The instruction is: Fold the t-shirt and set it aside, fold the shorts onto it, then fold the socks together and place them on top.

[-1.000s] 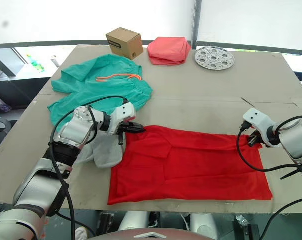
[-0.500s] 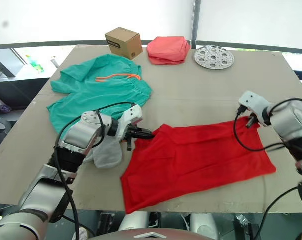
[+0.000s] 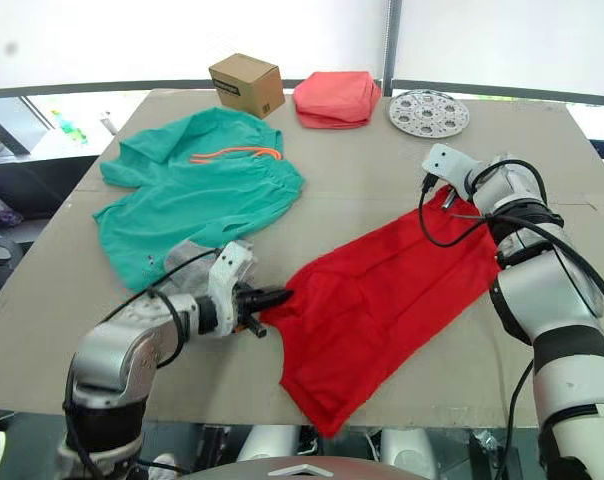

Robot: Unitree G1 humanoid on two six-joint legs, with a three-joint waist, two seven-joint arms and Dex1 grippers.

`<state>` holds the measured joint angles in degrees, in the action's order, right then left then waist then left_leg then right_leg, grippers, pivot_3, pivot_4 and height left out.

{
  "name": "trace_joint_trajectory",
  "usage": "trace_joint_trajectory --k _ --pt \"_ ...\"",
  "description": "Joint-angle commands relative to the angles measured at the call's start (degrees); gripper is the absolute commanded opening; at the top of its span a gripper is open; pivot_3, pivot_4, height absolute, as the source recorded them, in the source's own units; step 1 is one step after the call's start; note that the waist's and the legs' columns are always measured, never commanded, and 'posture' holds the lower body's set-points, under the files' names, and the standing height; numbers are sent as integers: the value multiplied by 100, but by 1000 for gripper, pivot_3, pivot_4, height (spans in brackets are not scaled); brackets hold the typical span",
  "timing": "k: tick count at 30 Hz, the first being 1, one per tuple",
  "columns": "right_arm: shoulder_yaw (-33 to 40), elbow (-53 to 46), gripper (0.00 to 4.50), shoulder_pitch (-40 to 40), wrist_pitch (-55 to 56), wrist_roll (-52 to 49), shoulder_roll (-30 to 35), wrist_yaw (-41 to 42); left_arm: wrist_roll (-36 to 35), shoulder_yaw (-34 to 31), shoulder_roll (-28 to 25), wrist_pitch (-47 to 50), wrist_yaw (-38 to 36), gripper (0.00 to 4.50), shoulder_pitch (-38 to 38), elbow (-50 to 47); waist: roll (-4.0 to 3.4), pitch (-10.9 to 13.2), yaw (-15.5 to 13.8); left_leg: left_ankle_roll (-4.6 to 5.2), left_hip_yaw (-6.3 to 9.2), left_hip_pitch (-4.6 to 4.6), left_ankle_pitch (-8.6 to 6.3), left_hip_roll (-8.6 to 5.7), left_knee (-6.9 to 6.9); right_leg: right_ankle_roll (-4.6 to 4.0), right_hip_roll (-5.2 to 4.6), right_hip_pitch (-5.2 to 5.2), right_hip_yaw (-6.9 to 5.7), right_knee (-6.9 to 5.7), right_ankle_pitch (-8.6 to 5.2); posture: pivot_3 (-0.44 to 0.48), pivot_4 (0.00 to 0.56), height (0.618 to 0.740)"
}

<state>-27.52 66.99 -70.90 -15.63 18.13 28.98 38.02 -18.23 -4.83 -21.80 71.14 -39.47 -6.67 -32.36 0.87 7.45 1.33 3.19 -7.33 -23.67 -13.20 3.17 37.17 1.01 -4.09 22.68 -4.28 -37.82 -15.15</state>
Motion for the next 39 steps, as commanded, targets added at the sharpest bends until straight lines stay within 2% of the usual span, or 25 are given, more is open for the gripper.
trace_joint_trajectory --k 1,12,15,18,19,20,21,23,25,27,28,31,34,36,39 --pt "178 188 0 -238 307 126 -116 -156 -266 -289 478 363 583 37 362 -867 0 0 0 0 0 0 0 -1 0 -1 0 0 1 1 0 0 150 740" --pt "202 701 0 -512 1053 485 -859 -644 -728 -687 1432 1133 1461 37 1038 -1715 -2 -1 109 -4 3 10 2 2 -8 -4 1 -4 0 -3 2 0 150 740" --pt "211 757 0 -511 1271 541 -1066 -675 -794 -702 1513 1144 1589 37 1328 -1874 -4 0 107 -7 3 13 3 3 -12 -4 1 -4 0 -3 2 0 150 740" --pt "373 725 0 -450 1392 429 -1211 -650 -807 -667 1333 729 1542 37 1605 -1869 -5 0 109 -8 4 13 3 2 -12 -5 -1 -4 -1 -3 2 0 150 740" --pt "493 708 673 -433 1377 346 -1213 -691 -832 -656 1235 543 1472 0 1658 -1831 -5 1 106 -8 4 13 3 1 -12 -6 -2 -4 -1 -2 2 0 150 740" --pt "579 679 1007 -410 1367 294 -1186 -671 -900 -693 1164 389 1386 361 1688 -1774 -5 1 96 -8 6 12 2 1 -12 -8 -4 -4 -2 -2 2 0 150 740" --pt "650 633 1573 -383 1372 257 -1142 -647 -968 -725 1080 273 1309 787 1695 -1713 -6 1 88 -8 9 10 2 1 -12 -8 -5 -3 -5 -1 2 0 150 740" --pt "776 527 2280 -337 1350 197 -1076 -617 -1041 -733 904 57 1200 1372 1721 -1606 -7 2 85 -9 12 7 2 -1 -10 -12 -9 -4 -9 2 3 0 150 740" --pt "931 161 3234 -207 1238 133 -880 -666 -1025 -719 702 -446 1031 2310 1643 -1359 -7 2 88 -9 14 4 2 -1 -10 -22 -10 -3 -11 8 8 0 150 740" --pt "1321 -708 4168 122 677 -191 -646 -480 -1248 -774 472 -742 667 3269 1438 -1070 -10 3 82 -9 19 1 2 -1 -11 -25 -13 -3 -19 11 9 0 150 740" --pt "1584 -1414 4204 403 215 -416 -522 -354 -1411 -800 311 -797 438 3724 1311 -919 -9 3 68 -9 22 -1 2 -1 -10 -27 -14 -3 -23 11 7 0 150 740" --pt "2408 -4244 4204 1641 -1530 -978 -223 -161 -1677 -710 -478 -1065 -384 3724 931 -373 -13 1 43 -9 41 -8 2 0 -15 -25 -18 -3 -41 17 9 0 150 740" --pt "3218 -6376 4204 2597 -3205 -1295 -298 -470 -1737 -471 -1204 -1374 -1093 3724 533 229 -21 1 43 -14 48 -8 5 1 -41 -24 -19 0 -50 22 8 0 150 740" --pt "3778 -7484 4204 3127 -4133 -1376 -567 -886 -1717 -258 -1639 -1564 -1586 3724 165 699 -23 2 59 -21 47 -6 10 0 -51 -24 -17 5 -50 22 8 0 150 740" --pt "4563 -8376 4204 3571 -5067 -1495 -1239 -1533 -1543 145 -2085 -1893 -2106 3724 -392 1388 -23 1 77 -30 55 -1 15 1 -60 -25 -13 5 -57 19 8 0 150 740"
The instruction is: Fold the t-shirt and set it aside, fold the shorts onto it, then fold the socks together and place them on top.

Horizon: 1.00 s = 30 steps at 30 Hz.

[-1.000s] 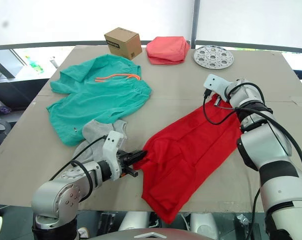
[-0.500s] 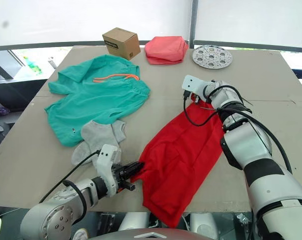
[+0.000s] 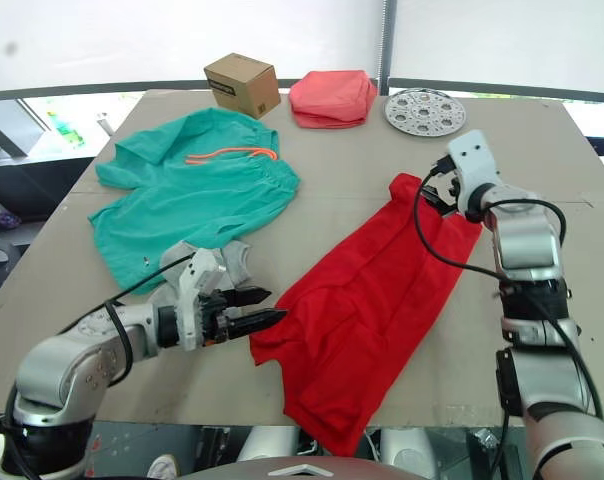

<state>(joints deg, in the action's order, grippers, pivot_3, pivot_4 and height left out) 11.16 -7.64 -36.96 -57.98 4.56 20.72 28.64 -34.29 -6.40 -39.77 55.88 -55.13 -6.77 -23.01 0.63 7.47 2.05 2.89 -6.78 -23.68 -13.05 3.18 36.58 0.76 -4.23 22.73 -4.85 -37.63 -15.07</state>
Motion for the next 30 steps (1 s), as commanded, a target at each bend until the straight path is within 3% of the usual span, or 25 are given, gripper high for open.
trace_joint_trajectory --k 1,9,17,21,22,23,24,25,27,28,30 --pt "848 -1025 4204 297 -959 -123 -576 -802 145 466 -411 -455 -680 3724 -541 641 1 -1 12 -1 0 1 1 0 -3 0 1 0 0 0 0 0 150 740" --pt "1294 -307 4204 720 -459 -298 -1016 -1655 719 1410 -642 -787 -887 3724 -1146 1435 0 2 16 1 -13 -5 3 -8 -4 2 9 6 10 8 0 0 150 740" --pt "1256 1436 4204 435 482 -627 -780 -1849 631 1722 -485 -296 -546 3724 -881 997 2 0 19 2 -17 5 4 -7 -8 6 19 1 19 6 -1 0 150 740" --pt "925 1792 2565 426 576 -626 -696 -1845 743 1870 -334 -274 -248 3770 -748 882 12 -8 16 3 -26 20 4 -7 -8 7 19 -10 30 5 -1 0 150 740" --pt "877 1835 2021 441 557 -642 -680 -1841 832 1969 -321 -328 -190 3515 -693 857 12 -8 12 3 -26 28 4 -7 -9 7 19 -17 32 5 -1 0 150 740" --pt "849 1839 1833 456 534 -668 -677 -1849 892 2025 -329 -371 -163 3361 -645 836 13 -8 5 5 -27 42 2 -7 -9 8 18 -33 33 5 -2 0 150 740" --pt "768 1833 1195 488 512 -645 -633 -1854 933 2087 -338 -375 -138 3037 -567 808 15 -10 0 16 -28 62 -6 -7 -12 8 17 -44 33 9 -3 0 150 740" --pt "683 1816 1018 520 498 -623 -583 -1845 973 2132 -347 -399 -117 2929 -504 792 14 -10 3 19 -29 82 -9 -7 -17 8 16 -64 34 17 -4 0 150 740" --pt "530 1771 61 562 550 -588 -486 -1854 937 2108 -310 -321 -55 1956 -415 757 18 -17 5 21 -31 86 -12 -5 -26 6 13 -69 36 34 -3 0 150 740" --pt "475 1769 0 561 615 -593 -447 -1849 929 2088 -294 -311 -36 1391 -393 742 22 -20 3 21 -31 86 -12 -5 -26 6 12 -69 36 36 -3 0 150 740" --pt "344 1864 0 488 766 -579 -349 -1837 772 1892 -137 -171 98 791 -337 698 20 -20 4 20 -31 86 -12 -4 -29 5 11 -69 36 40 -3 0 150 740"
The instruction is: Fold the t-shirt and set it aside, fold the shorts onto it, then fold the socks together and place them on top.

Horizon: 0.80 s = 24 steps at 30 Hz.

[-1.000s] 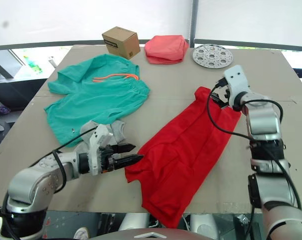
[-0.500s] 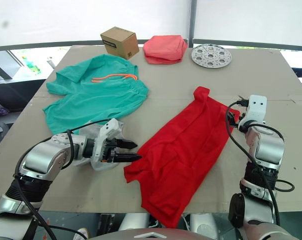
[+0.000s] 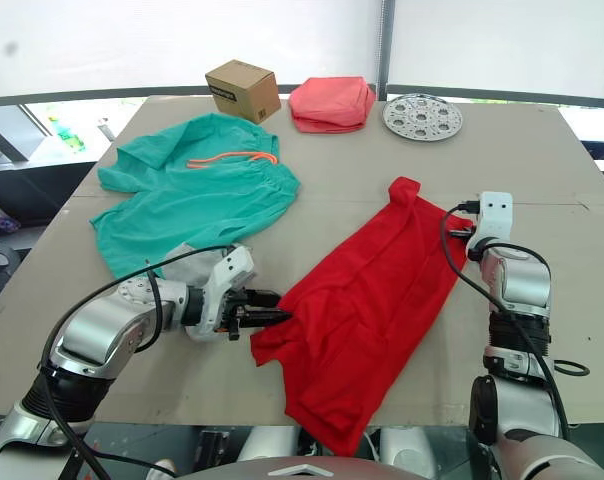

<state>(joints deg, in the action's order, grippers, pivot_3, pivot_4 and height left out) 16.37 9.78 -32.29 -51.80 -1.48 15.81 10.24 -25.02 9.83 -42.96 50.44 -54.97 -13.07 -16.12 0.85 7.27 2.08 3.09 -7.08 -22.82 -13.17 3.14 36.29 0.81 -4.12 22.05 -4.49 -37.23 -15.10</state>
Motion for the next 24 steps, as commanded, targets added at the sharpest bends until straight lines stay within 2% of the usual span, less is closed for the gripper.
trace_joint_trajectory --k 1,2,6,10,14,19,24 --pt "-288 214 0 -44 243 62 214 43 -323 72 325 543 209 290 319 -40 -7 2 2 0 0 0 0 0 -2 0 0 0 1 3 0 0 150 740" --pt "-389 293 0 -101 325 89 281 74 -495 -123 460 712 323 50 349 -110 -8 3 3 0 -1 -2 0 0 -3 0 -2 0 2 7 1 0 150 740" --pt "-727 960 0 -564 766 170 451 148 -965 -830 836 1360 876 50 541 -477 -7 8 11 1 -2 -6 0 0 -4 0 -3 0 3 17 1 0 150 740" --pt "-1140 2504 0 -1579 1652 385 458 214 -1309 -1341 993 1750 1382 50 1223 -1264 -16 23 84 -10 -15 -4 9 2 -6 1 8 3 23 16 3 0 150 740" --pt "-1365 3968 0 -2486 2517 493 276 202 -1535 -1756 1129 1785 1751 50 1745 -1713 -15 25 21 -20 -18 -5 15 2 -29 0 12 12 22 16 2 0 150 740" --pt "-1549 5547 0 -3488 3480 629 -128 190 -1595 -2143 1538 1570 2391 50 2152 -2090 -16 30 41 -21 -29 -6 15 1 -43 0 10 17 28 28 3 0 150 740" --pt "-1637 6331 0 -4064 4050 771 -399 221 -1657 -1875 1834 1596 2920 50 2331 -2654 -19 35 26 -22 -27 -7 15 2 -42 -3 7 17 27 28 4 0 150 740"
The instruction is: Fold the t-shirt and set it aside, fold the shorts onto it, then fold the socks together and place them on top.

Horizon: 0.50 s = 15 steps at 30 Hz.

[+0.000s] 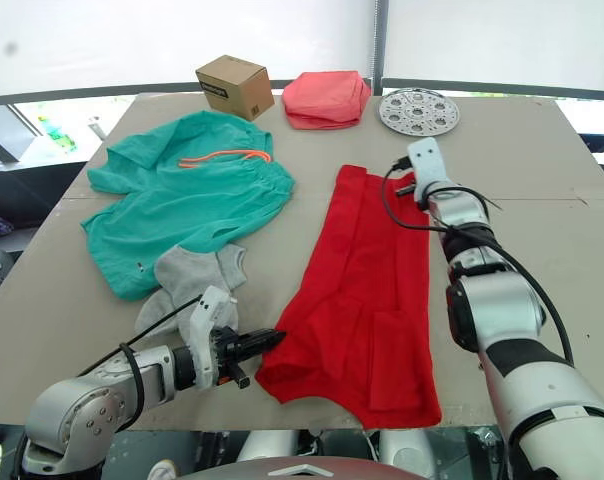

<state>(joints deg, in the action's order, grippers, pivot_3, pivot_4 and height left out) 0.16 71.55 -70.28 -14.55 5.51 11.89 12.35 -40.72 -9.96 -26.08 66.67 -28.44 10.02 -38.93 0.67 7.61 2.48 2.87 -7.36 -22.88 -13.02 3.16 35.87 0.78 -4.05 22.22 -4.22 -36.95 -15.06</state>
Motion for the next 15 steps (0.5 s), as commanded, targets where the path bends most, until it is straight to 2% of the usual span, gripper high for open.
trace_joint_trajectory --k 1,10,15 --pt "-4 240 0 -333 374 81 -59 -23 -108 98 173 -25 322 50 -30 -353 -1 1 -29 0 1 -1 0 0 0 0 -3 -1 -2 0 0 0 150 740" --pt "-42 570 0 -743 775 371 -186 -94 -135 238 859 194 1351 50 -213 -625 -9 9 4 -1 2 -4 0 -2 3 -2 -9 -3 -4 4 1 0 150 740" --pt "79 593 0 -892 810 343 -153 -58 -186 327 868 242 1503 50 -370 -546 -11 10 2 -1 3 -3 1 0 0 -2 -5 -2 -7 3 1 0 150 740"
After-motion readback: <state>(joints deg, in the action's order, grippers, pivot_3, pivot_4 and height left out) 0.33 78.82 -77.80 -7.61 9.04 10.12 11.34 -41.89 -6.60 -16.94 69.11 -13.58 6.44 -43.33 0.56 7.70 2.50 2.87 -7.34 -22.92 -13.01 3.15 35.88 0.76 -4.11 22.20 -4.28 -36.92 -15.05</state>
